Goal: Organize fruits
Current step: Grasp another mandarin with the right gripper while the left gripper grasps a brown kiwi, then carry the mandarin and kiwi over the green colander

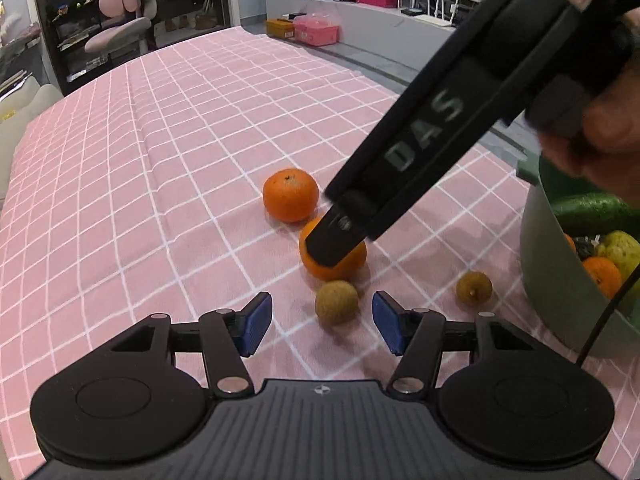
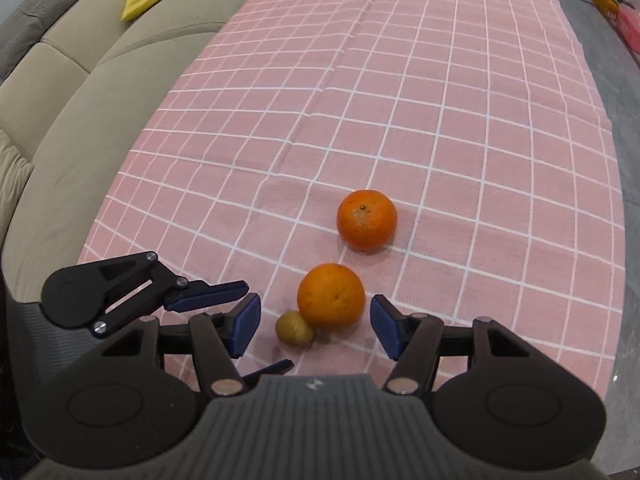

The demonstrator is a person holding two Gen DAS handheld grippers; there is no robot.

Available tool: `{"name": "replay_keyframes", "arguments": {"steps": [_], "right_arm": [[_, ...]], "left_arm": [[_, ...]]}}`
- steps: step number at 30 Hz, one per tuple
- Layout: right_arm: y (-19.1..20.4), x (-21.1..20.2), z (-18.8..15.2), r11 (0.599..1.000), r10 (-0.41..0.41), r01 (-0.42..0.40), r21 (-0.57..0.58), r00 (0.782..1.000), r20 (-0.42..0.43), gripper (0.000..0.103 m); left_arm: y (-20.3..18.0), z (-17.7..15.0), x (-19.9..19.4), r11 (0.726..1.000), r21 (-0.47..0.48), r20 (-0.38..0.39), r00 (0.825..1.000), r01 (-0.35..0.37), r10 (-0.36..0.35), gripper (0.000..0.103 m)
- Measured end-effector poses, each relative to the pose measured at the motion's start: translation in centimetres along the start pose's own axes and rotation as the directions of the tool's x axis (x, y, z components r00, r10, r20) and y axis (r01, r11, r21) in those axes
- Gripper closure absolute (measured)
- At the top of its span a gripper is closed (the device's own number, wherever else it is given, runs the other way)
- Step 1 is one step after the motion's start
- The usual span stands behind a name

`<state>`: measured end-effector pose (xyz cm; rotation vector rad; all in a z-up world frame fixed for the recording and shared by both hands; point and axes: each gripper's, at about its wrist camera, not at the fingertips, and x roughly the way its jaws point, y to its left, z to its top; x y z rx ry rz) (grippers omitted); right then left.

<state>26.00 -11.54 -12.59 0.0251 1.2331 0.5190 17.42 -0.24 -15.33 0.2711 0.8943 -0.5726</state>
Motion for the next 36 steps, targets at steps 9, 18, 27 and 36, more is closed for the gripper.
{"name": "replay_keyframes", "arguments": {"steps": [9, 18, 27, 36], "right_arm": [[-1.0, 2.2, 0.8, 0.999, 0.0, 0.001, 0.035, 0.999, -0.035, 0.044], [-1.1, 3.4, 1.1, 0.999, -0.007, 0.01, 0.035, 0.998, -0.063, 0.058], [-0.7, 3.2, 1.0, 1.0, -0.002, 0.004, 0.027, 0.998, -0.064, 0.061], [0.7, -3.0, 0.4, 1.0, -0.004, 0.004, 0.003, 1.0, 0.007, 0.061]], "left_arm": [[0.1, 0.1, 1.6, 0.998, 0.009, -0.024, 0.998, 0.055, -0.055, 0.051], [0.5, 0.2, 2.0, 0.998, -0.013, -0.028, 0.998, 0.058, -0.059, 0.07], [0.7, 0.6, 1.4, 0.998, -0.022, -0.035, 0.997, 0.063, -0.064, 0.073], [-0.9, 2.6, -3.9, 1.0, 0.016, 0.007, 1.0, 0.026, -0.027, 0.073]]}}
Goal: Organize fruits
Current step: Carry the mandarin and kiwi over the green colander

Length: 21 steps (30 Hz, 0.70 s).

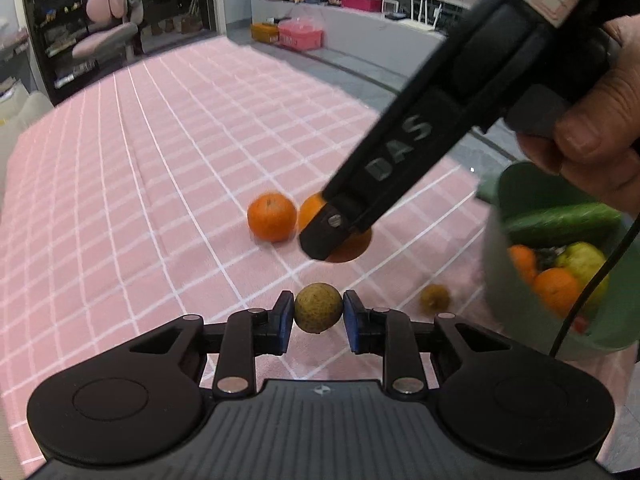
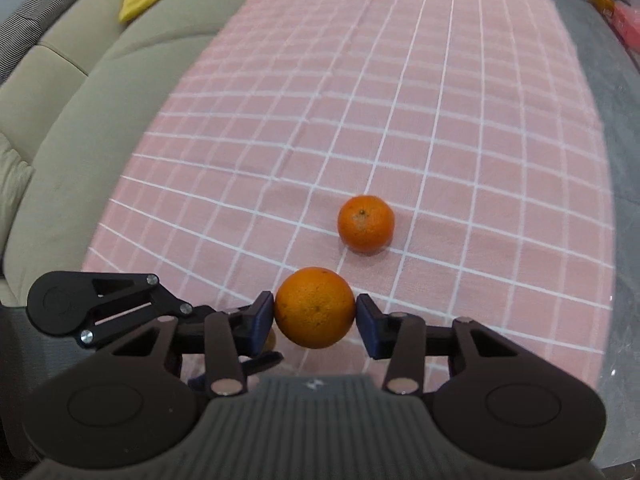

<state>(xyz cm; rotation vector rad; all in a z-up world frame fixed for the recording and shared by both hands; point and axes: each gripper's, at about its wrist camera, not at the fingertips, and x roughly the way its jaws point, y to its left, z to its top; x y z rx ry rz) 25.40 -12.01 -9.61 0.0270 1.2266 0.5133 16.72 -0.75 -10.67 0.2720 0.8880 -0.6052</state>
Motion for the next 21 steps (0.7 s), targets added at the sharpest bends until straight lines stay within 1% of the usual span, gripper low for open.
{"name": "replay_keyframes", "arguments": {"steps": [4, 6, 9, 11, 13, 16, 19, 21], "right_arm": [[0.6, -5.4, -2.1, 1.0, -0.01, 0.012, -0.022, 0.998, 0.054, 0.061], [0.7, -8.3, -3.8, 0.999, -0.021, 0.024, -0.032, 0.996, 0.083, 0.061], [0.5, -12.4, -7.5, 0.999, -0.038, 0.042, -0.03, 0.991, 0.126, 0.061], [0.2, -14.5, -10.6, 0.997, -0.067, 0.072, -0.03, 0.987, 0.147, 0.061], [0.1, -15.6, -13.5, 0.993, -0.106, 0.113, -0.034, 0.982, 0.159, 0.061], [-0.7, -16.6, -17.8, 0.991, -0.132, 0.135, -0.006, 0.978, 0.162, 0.061], [-1.5, -17.2, -20.7, 0.987, -0.161, 0.161, 0.013, 0.973, 0.165, 0.061], [-2.1, -17.7, -22.1, 0.987, -0.162, 0.159, 0.031, 0.972, 0.169, 0.061]], "left_arm": [[-2.0, 0.9, -3.4, 1.0, 0.004, 0.029, 0.999, -0.029, 0.029, 0.073], [-3.2, 1.0, -5.0, 0.999, -0.012, 0.032, 0.998, -0.053, 0.054, 0.073], [-5.2, 0.6, -7.4, 0.993, -0.094, 0.027, 0.997, -0.066, 0.068, 0.073], [-6.6, 0.2, -8.5, 0.987, -0.14, 0.02, 0.997, -0.074, 0.078, 0.073], [-8.0, -0.3, -9.5, 0.981, -0.174, 0.011, 0.996, -0.083, 0.087, 0.073], [-10.0, -0.9, -10.0, 0.975, -0.201, -0.009, 0.996, -0.093, 0.093, 0.073], [-11.9, -1.4, -10.1, 0.977, -0.197, -0.025, 0.996, -0.086, 0.082, 0.073], [-13.3, -1.4, -10.2, 0.981, -0.175, -0.029, 0.996, -0.084, 0.08, 0.073]]}}
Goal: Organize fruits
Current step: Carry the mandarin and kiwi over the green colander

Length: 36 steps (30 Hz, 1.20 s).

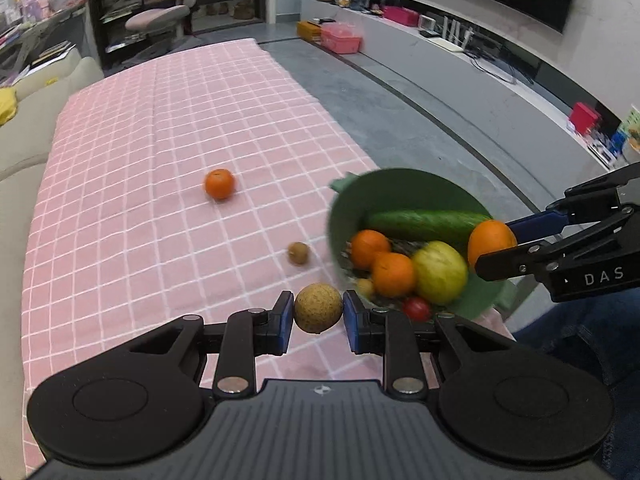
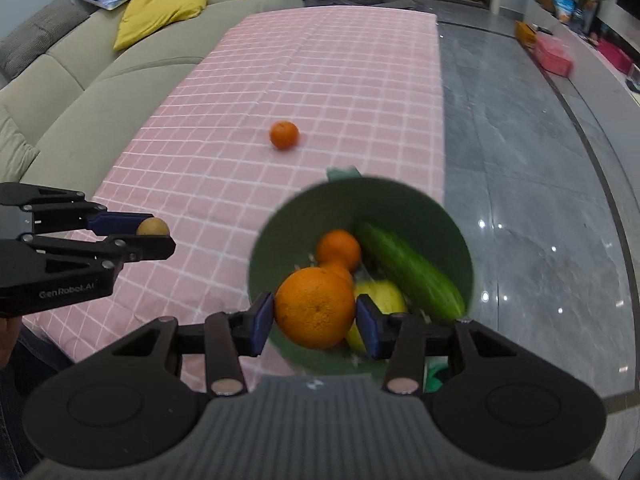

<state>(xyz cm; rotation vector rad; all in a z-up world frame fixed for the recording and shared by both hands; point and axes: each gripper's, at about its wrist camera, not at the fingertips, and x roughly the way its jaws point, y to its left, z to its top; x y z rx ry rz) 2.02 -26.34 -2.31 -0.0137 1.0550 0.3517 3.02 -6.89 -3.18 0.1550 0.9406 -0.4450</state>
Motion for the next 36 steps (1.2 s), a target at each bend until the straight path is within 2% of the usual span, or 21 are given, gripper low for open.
{"name": "replay_keyframes", "arguments": {"steps": [4, 9, 15, 18, 24, 28, 36], "right_arm": [[-0.9, -1.0, -1.2, 1.0, -0.002, 0.002, 0.024, 1.0, 0.017, 0.061], [-1.4, -1.7, -1.2, 1.0, 0.001, -0.002, 0.029, 0.999, 0.042, 0.061], [-1.7, -1.3, -1.1, 1.0, 0.012, -0.013, 0.029, 0.999, 0.044, 0.061], [-1.8, -0.1, -1.1, 0.999, 0.02, -0.021, 0.036, 0.999, 0.029, 0.061], [-1.8, 4.1, -0.8, 0.995, 0.068, -0.066, 0.07, 0.997, -0.024, 0.061], [-1.4, 6.8, -0.4, 0.993, 0.087, -0.082, 0.087, 0.995, -0.055, 0.061], [-1.0, 9.5, -0.2, 0.994, 0.092, -0.086, 0.062, 0.989, -0.113, 0.061]], "left_arm": [[-1.6, 0.3, -0.6, 0.999, 0.033, 0.013, 1.0, -0.002, 0.002, 0.073], [-2.9, 1.3, -0.8, 0.998, 0.066, 0.023, 1.0, -0.014, 0.012, 0.073], [-4.0, 2.1, 0.9, 0.994, 0.111, 0.001, 1.0, -0.009, 0.009, 0.073], [-4.2, 3.4, 3.0, 0.993, 0.116, -0.031, 1.0, 0.006, -0.003, 0.073], [-4.5, 5.9, 7.8, 0.989, 0.147, -0.1, 0.994, -0.021, 0.036, 0.073], [-4.3, 6.2, 10.6, 0.988, 0.148, -0.15, 0.987, -0.038, 0.06, 0.074], [-3.7, 5.5, 13.4, 0.991, 0.134, -0.214, 0.976, -0.018, 0.046, 0.073]]}}
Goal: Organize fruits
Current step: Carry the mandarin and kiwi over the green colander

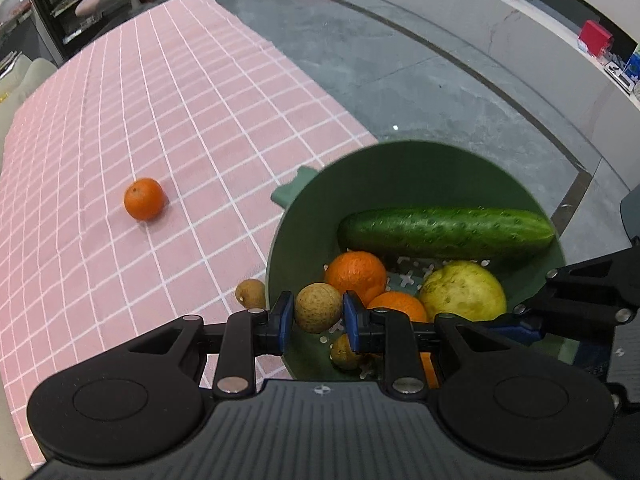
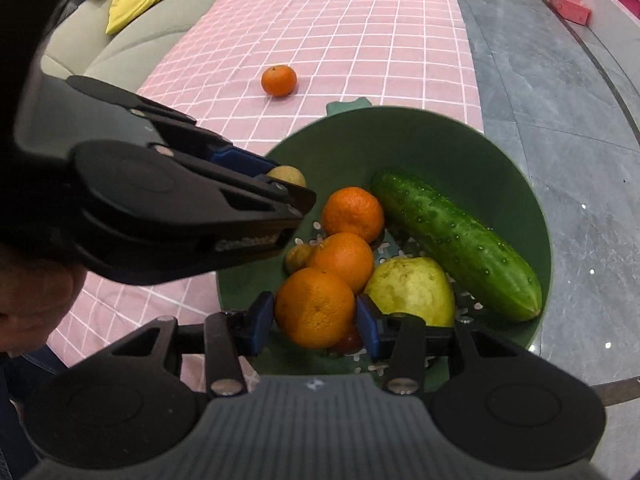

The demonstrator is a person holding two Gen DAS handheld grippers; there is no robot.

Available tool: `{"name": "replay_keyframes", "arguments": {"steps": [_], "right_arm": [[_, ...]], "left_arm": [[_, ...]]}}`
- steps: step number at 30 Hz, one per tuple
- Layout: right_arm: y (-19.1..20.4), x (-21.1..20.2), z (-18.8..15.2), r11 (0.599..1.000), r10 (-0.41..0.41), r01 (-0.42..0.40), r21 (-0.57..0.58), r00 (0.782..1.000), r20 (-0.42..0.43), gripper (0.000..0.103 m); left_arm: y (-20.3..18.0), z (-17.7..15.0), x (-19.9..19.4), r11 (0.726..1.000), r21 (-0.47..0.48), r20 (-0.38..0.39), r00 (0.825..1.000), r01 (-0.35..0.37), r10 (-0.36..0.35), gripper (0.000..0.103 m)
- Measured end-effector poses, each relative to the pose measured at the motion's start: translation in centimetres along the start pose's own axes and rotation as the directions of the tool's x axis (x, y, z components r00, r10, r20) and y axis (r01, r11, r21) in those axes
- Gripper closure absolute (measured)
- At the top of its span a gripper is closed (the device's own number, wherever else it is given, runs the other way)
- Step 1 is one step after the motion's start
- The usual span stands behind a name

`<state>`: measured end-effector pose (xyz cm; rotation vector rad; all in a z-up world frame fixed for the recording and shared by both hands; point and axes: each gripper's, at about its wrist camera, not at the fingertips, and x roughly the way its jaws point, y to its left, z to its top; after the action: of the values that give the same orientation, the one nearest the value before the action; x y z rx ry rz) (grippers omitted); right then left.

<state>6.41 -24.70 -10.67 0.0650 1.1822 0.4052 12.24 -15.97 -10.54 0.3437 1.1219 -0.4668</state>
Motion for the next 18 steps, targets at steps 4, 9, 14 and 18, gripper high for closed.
{"name": "replay_keyframes", "arguments": {"steps": [4, 9, 14, 18], "right_arm": [[-0.08, 0.28, 0.16, 1.0, 0.001, -0.001, 0.001, 1.0, -0.004, 0.061], [-0.03, 0.17, -0.09, 1.0, -0.003, 0.003, 0.0, 1.0, -0.005, 0.061], [0.06, 0.14, -0.03, 1.0, -0.007, 0.007, -0.001, 1.0, -0.009, 0.061], [0.1, 0.37, -0.1, 1.0, -0.005, 0.005, 0.002, 1.0, -0.025, 0.061]], "left_arm": [[-0.03, 0.03, 0.39, 1.0, -0.002, -0.005, 1.0, 0.006, -0.006, 0.073], [0.08, 0.06, 0.32, 1.0, -0.004, -0.004, 1.0, 0.012, -0.012, 0.073], [0.09, 0.15, 0.26, 1.0, -0.007, -0.005, 1.0, 0.015, -0.015, 0.073], [-0.36, 0.36, 0.63, 1.0, 0.003, -0.011, 1.0, 0.016, -0.016, 0.073]]}}
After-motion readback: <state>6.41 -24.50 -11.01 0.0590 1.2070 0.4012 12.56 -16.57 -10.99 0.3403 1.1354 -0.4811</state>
